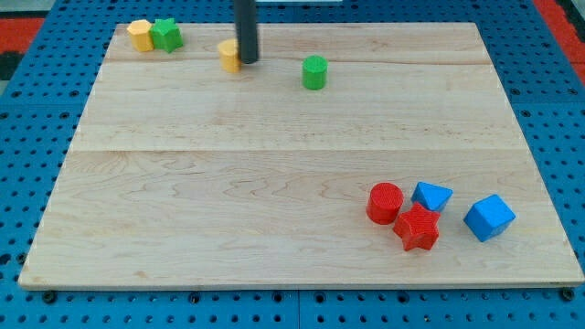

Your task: Point at the top center

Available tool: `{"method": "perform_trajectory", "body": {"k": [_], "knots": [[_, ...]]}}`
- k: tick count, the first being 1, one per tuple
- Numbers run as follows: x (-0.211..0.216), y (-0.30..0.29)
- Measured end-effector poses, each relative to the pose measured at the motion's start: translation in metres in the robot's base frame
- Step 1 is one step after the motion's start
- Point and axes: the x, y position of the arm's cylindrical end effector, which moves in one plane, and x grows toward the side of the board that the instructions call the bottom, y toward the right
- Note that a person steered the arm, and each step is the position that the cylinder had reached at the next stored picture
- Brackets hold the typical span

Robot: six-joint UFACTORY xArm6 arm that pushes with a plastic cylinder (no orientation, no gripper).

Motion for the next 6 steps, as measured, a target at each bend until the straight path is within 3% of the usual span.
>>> {"method": "perform_trajectory", "body": {"k": [2,3,5,6], "knots": [[-0.001,-0.128],[-0.004,-0.064],[-0.017,0.15],[0.024,0.186]]}}
